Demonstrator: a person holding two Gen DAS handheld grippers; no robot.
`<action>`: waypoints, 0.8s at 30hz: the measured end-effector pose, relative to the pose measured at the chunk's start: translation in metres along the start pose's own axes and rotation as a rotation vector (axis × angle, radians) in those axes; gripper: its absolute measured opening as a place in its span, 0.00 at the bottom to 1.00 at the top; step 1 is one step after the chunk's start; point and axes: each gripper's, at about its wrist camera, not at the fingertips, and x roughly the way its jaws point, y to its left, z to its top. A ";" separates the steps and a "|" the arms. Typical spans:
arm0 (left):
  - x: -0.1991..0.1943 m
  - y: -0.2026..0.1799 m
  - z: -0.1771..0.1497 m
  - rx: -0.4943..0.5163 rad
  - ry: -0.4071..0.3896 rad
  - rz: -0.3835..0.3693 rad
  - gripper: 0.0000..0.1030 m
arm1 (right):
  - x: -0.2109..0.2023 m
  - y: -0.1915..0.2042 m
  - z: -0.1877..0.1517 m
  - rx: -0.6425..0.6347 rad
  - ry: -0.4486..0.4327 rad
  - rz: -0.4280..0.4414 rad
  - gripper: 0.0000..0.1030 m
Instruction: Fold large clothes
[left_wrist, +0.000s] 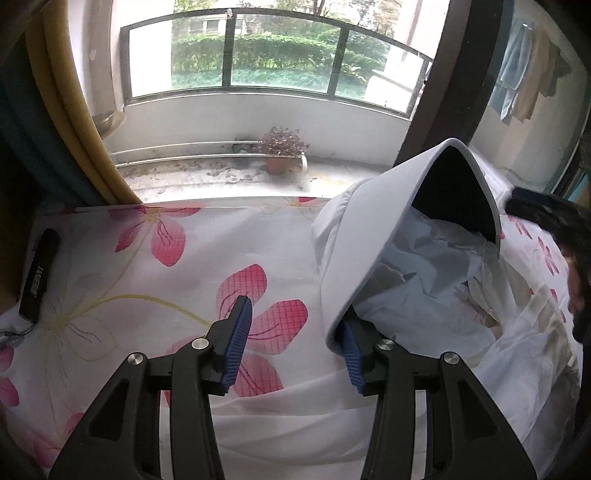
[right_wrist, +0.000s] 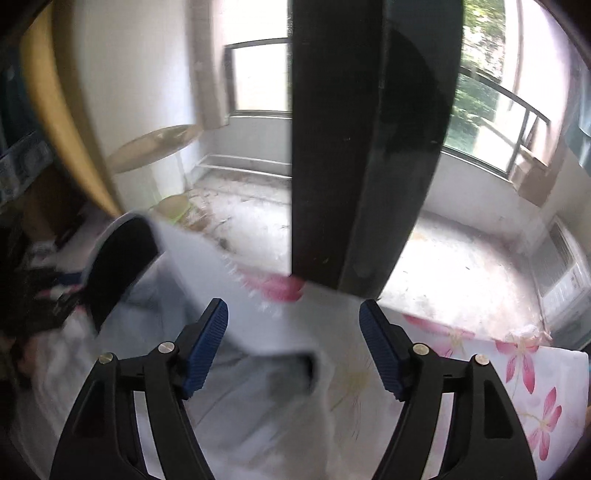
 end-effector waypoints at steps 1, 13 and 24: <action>0.000 -0.001 0.000 0.008 -0.002 0.005 0.48 | 0.007 -0.003 0.003 0.023 0.009 -0.011 0.72; 0.004 0.009 -0.002 -0.028 0.014 0.016 0.49 | 0.041 0.011 -0.049 -0.083 0.191 0.133 0.44; 0.004 -0.005 -0.004 0.040 0.027 0.040 0.55 | 0.002 -0.011 -0.068 -0.116 0.137 0.051 0.16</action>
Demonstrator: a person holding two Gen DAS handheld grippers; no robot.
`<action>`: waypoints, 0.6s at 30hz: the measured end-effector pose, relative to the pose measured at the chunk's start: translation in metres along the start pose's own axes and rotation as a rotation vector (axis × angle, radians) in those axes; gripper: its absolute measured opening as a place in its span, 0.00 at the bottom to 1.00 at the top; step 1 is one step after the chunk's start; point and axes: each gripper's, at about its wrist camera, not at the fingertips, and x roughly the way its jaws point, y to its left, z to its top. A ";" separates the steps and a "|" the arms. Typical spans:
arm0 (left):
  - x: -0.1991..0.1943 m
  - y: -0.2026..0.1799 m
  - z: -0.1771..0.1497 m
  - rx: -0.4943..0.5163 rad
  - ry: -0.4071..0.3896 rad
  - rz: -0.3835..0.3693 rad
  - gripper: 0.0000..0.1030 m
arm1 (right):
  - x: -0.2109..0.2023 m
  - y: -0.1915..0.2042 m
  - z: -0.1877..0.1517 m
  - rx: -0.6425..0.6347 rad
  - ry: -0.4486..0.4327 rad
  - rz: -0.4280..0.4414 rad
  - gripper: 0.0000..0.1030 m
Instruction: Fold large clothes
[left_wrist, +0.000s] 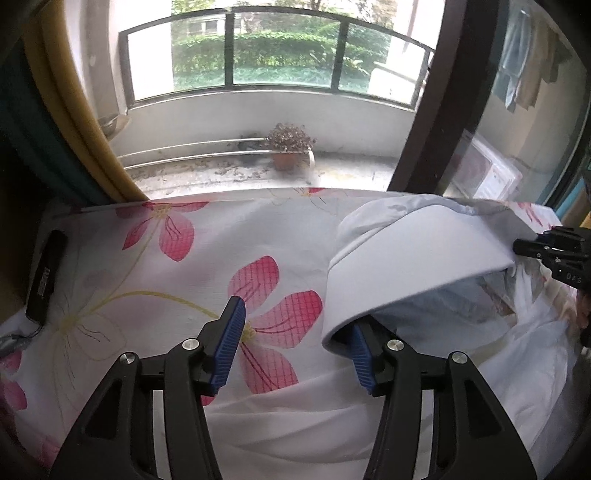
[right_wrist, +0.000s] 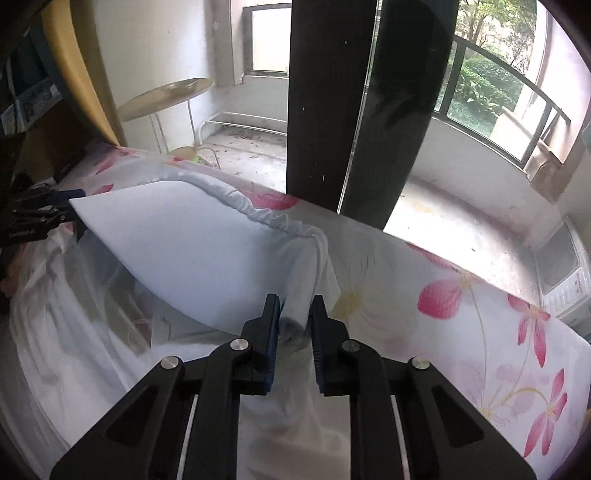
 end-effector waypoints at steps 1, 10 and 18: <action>-0.002 -0.002 0.000 0.015 0.007 -0.003 0.55 | 0.000 0.002 -0.002 -0.011 0.001 -0.008 0.16; -0.064 -0.019 0.002 0.137 -0.008 -0.121 0.55 | -0.004 0.007 -0.013 -0.029 -0.023 -0.027 0.16; -0.017 -0.022 0.044 0.017 0.021 -0.228 0.57 | -0.008 0.002 -0.018 -0.024 -0.028 -0.031 0.16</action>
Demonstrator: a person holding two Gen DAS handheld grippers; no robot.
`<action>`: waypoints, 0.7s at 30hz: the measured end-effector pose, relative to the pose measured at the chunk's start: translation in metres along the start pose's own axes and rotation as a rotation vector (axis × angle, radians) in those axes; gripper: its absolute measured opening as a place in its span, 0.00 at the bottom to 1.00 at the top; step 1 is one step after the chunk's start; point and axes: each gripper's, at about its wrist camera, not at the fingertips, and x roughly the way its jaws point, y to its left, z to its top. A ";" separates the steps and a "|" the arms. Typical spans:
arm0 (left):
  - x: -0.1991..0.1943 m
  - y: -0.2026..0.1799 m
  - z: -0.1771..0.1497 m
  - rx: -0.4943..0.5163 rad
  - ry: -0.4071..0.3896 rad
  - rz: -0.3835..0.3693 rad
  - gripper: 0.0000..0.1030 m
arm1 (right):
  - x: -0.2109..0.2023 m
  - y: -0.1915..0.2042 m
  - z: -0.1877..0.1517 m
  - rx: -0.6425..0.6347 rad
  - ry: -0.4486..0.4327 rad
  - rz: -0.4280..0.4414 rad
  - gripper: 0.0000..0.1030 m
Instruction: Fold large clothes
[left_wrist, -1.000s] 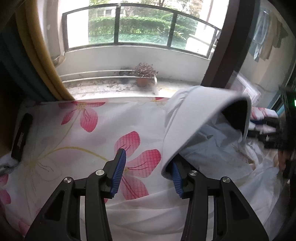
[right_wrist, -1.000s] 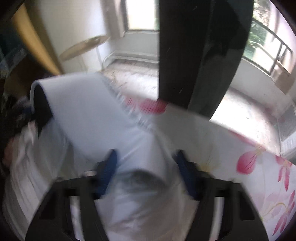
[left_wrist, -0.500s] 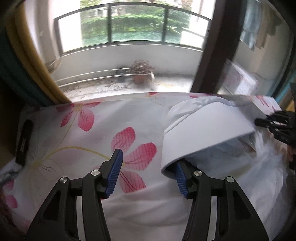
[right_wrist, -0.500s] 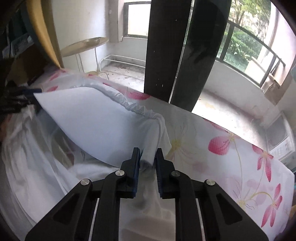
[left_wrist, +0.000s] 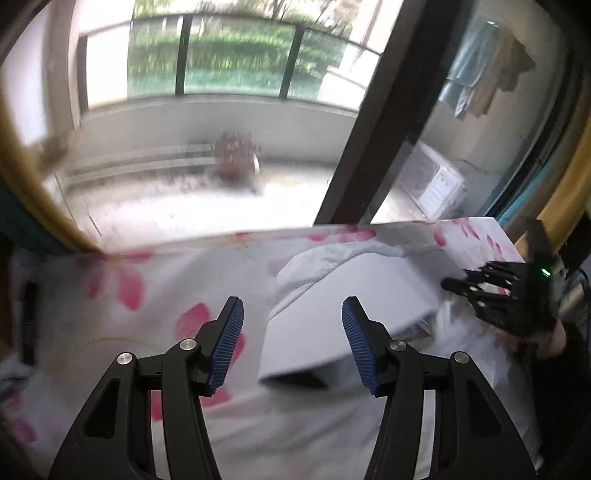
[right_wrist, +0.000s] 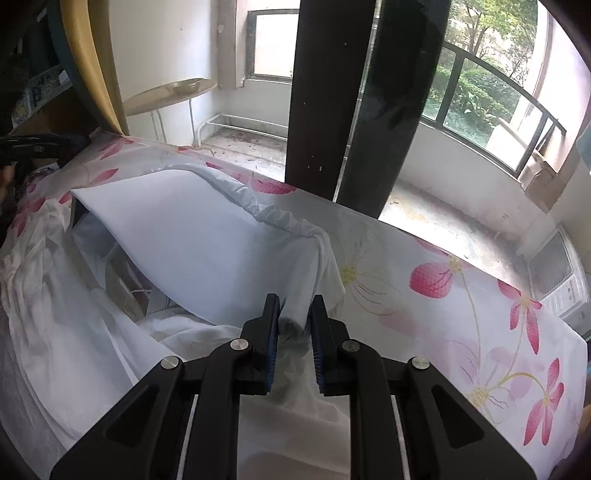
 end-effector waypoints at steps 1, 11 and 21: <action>0.011 0.000 0.001 0.010 0.023 0.001 0.57 | -0.001 -0.001 -0.001 0.001 0.000 -0.001 0.16; 0.051 0.006 -0.023 0.127 0.142 -0.032 0.58 | 0.001 -0.030 -0.001 0.058 0.038 0.135 0.31; 0.048 -0.002 -0.034 0.189 0.142 -0.047 0.65 | 0.021 -0.048 0.025 0.133 0.080 0.345 0.61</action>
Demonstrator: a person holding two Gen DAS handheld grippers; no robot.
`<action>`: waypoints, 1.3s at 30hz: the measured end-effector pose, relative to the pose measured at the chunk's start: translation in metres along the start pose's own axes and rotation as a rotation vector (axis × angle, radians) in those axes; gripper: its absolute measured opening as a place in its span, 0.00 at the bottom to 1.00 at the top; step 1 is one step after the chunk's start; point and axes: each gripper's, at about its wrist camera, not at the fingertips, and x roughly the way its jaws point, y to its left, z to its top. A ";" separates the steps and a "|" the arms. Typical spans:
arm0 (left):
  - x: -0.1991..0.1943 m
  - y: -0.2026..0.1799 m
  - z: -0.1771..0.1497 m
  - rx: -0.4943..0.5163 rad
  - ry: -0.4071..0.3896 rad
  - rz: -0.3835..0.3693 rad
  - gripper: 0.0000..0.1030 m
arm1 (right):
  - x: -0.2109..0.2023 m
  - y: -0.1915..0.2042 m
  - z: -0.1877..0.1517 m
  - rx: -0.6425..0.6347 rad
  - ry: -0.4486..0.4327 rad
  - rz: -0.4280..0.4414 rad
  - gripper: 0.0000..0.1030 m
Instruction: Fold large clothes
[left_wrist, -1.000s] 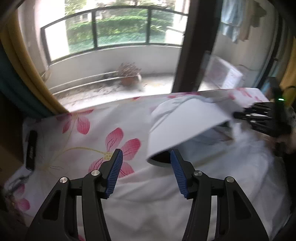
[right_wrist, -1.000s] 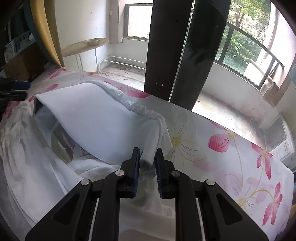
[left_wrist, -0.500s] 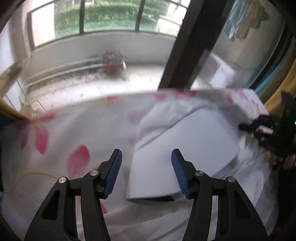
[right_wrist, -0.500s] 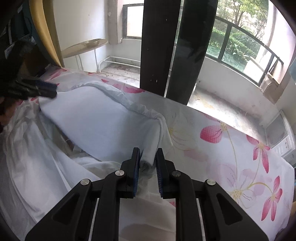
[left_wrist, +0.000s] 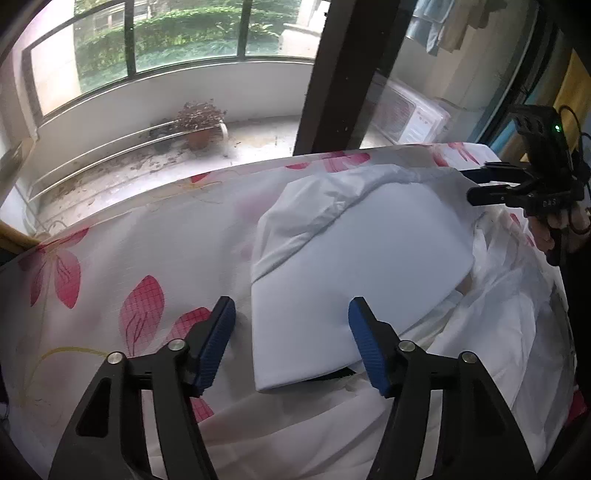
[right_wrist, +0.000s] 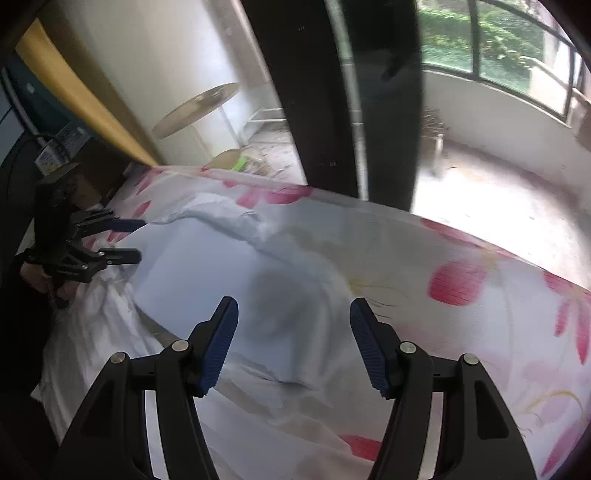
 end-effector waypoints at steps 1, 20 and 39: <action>0.000 0.000 0.000 0.003 0.003 -0.010 0.65 | 0.004 0.002 -0.001 -0.007 0.011 0.009 0.61; -0.040 -0.032 -0.003 0.189 -0.261 0.188 0.10 | -0.013 0.072 -0.015 -0.375 -0.204 -0.413 0.14; -0.046 -0.025 -0.018 0.104 -0.291 0.063 0.11 | -0.020 0.060 -0.051 -0.202 -0.184 -0.270 0.26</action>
